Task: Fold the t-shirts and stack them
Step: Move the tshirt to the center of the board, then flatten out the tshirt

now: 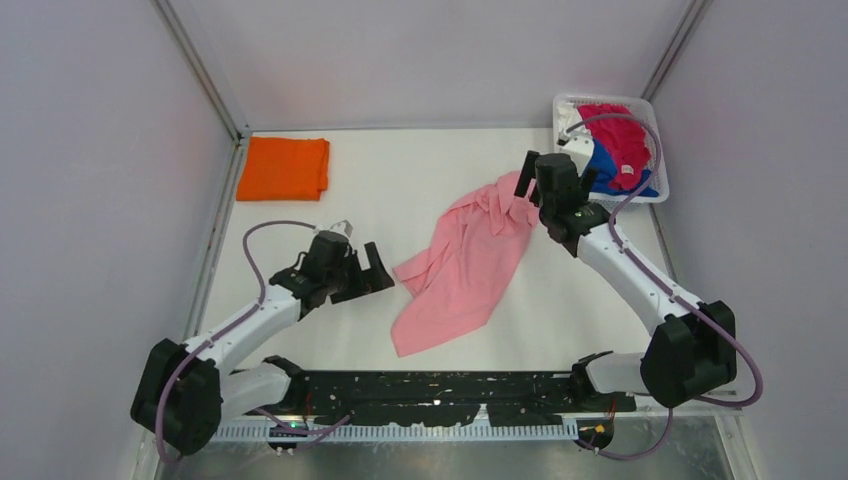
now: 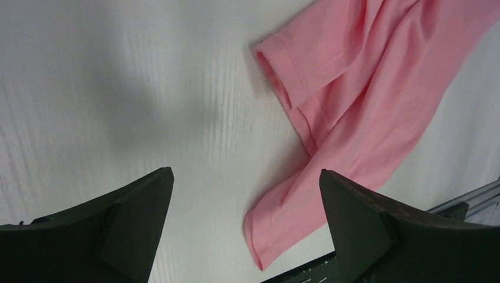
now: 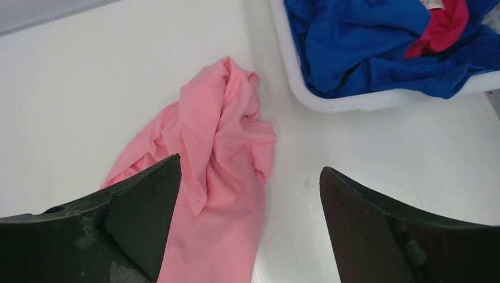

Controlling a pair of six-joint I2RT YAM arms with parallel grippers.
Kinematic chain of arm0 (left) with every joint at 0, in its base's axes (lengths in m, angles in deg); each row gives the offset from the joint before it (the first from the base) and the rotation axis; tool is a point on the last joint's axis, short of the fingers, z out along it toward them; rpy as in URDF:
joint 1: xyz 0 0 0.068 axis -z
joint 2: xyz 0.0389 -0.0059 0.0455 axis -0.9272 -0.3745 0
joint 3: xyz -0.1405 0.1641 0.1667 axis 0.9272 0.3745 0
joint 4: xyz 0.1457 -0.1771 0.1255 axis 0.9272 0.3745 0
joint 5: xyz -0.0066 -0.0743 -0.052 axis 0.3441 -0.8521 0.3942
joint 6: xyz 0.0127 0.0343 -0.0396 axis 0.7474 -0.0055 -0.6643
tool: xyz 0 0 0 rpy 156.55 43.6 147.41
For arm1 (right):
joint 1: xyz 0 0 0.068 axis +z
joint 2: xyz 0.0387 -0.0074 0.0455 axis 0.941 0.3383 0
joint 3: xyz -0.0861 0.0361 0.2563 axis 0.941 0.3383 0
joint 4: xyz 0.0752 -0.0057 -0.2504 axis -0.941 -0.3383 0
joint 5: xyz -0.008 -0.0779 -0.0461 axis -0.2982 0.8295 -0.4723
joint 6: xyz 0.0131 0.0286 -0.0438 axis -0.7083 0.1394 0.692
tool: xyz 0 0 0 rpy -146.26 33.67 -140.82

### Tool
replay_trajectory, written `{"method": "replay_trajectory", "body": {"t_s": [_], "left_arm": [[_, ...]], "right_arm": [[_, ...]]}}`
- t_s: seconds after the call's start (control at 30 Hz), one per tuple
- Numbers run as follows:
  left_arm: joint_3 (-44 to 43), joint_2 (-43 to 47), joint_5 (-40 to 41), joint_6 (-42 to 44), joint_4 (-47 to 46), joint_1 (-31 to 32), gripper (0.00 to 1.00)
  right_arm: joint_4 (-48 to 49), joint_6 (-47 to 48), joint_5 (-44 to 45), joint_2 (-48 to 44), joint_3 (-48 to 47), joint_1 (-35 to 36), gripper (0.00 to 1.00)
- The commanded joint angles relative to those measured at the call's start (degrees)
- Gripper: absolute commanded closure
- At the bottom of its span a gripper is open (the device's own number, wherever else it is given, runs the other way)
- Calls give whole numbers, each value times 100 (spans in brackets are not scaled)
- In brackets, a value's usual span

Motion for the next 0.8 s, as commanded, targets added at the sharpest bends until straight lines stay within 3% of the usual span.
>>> {"method": "replay_trajectory", "body": {"t_s": [0.0,0.17,0.3,0.57,0.7,0.73,0.77], "left_arm": [[-653,-722,79,-4,-731,132,2],[-1176,-1860,37,-30,-889,250,14],[-1633,-2626,-304,-92,-866,263,33],[-1785,-3307,-514,-150,-875,410,57],[-1957,-3525,-511,-148,-822,411,92],[-2000,-3538,-494,-141,-791,411,99],[-2039,-3539,-459,-113,-754,413,100]], "right_arm": [[1212,756,-1073,-90,451,25,5],[1345,907,-1575,383,361,27,1],[1352,1001,-1618,865,128,23,5],[1520,1054,-1437,1467,-64,20,6],[1669,1071,-1775,1937,-384,22,15],[1620,1059,-1815,2092,-511,23,21],[1606,1052,-1854,2176,-660,23,29]]}}
